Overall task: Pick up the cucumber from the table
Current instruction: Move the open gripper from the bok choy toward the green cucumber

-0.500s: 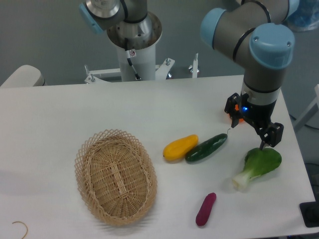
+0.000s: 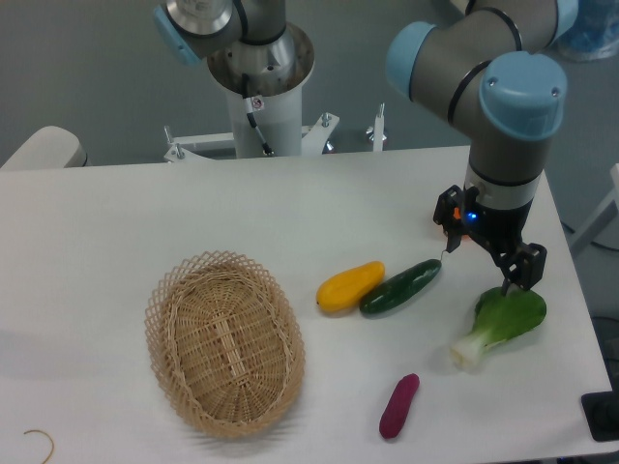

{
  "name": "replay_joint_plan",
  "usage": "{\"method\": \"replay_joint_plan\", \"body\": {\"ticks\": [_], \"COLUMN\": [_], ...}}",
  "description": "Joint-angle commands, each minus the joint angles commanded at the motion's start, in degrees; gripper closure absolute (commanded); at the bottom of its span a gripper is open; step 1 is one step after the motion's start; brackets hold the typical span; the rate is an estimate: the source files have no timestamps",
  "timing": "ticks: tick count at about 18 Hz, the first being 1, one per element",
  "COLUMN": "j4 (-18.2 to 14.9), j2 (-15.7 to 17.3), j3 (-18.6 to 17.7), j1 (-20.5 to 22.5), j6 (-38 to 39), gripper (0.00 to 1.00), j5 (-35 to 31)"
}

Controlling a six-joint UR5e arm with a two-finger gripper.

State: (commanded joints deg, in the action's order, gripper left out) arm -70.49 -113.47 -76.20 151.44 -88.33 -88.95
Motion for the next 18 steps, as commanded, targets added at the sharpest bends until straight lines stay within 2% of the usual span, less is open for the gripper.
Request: {"method": "replay_joint_plan", "body": {"ticks": [5,10,13,18], "j4": [0.3,8.7,12.3,12.1], "j2": [-1.2,-2.5,-3.1,-3.9], "j3": [-1.6,-7.9,-11.2,-12.9], "j1": [-1.8,-3.9,-4.0,-4.2], "j6": [4.0,7.3,6.9,6.1], "gripper": [0.00,0.00,0.00,0.00], "j5": [0.0,-0.5,-1.2,-11.2]}}
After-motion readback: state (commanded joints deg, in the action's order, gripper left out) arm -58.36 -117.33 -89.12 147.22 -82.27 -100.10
